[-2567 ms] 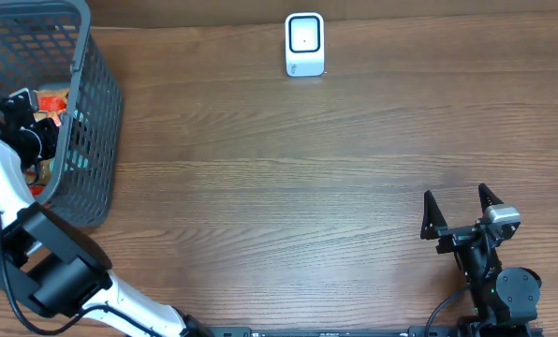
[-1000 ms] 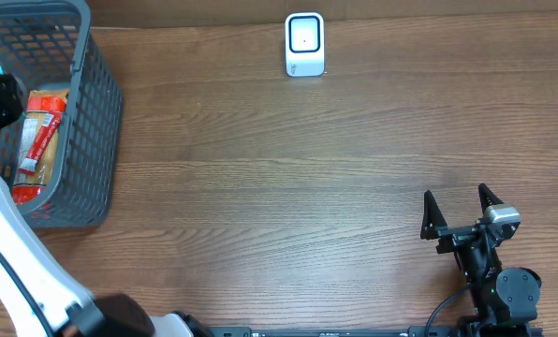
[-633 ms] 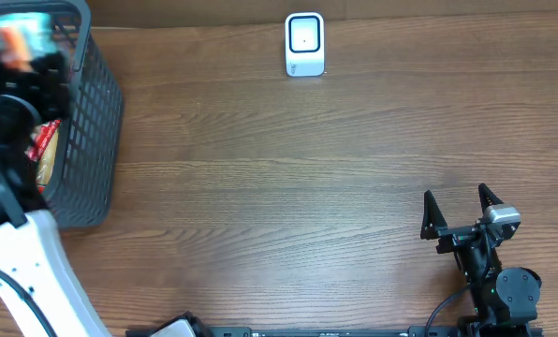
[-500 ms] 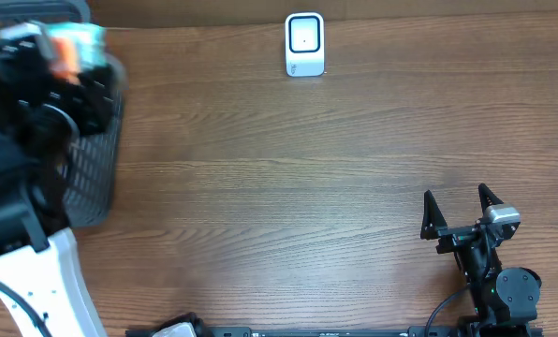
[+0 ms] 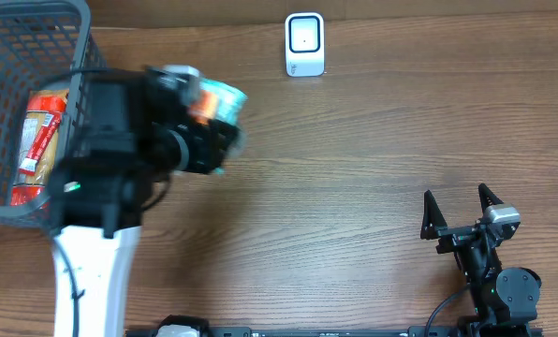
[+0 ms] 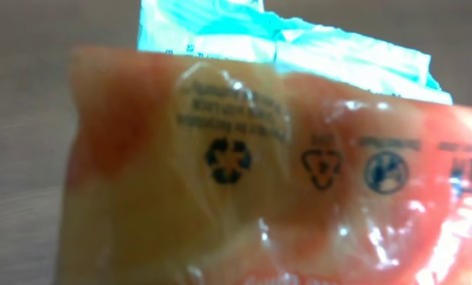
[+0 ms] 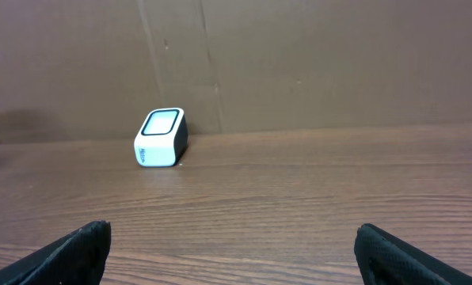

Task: Scan the item barcode
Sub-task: 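Lift the packet out of the basket and carry it toward table centre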

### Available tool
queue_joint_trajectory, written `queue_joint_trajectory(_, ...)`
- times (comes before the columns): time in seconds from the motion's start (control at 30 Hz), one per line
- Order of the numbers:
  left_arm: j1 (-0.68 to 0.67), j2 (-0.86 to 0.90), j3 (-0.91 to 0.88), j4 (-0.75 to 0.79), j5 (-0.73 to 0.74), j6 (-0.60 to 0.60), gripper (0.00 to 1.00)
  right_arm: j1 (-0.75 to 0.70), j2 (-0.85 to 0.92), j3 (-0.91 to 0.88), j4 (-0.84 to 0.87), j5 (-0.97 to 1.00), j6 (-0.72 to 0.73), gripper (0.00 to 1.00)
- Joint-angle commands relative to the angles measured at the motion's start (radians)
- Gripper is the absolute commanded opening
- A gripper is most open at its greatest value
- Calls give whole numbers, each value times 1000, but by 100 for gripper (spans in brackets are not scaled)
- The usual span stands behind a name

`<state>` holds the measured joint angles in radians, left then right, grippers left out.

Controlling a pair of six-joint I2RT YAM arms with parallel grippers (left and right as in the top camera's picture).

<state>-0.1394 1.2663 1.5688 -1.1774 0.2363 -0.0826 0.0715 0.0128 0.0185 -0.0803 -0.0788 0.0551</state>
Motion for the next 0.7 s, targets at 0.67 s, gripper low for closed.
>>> queue_joint_trajectory(0.67, -611, 251, -420, 486, -170, -444, 41, -6, -8, -11, 3, -2, -4, 100)
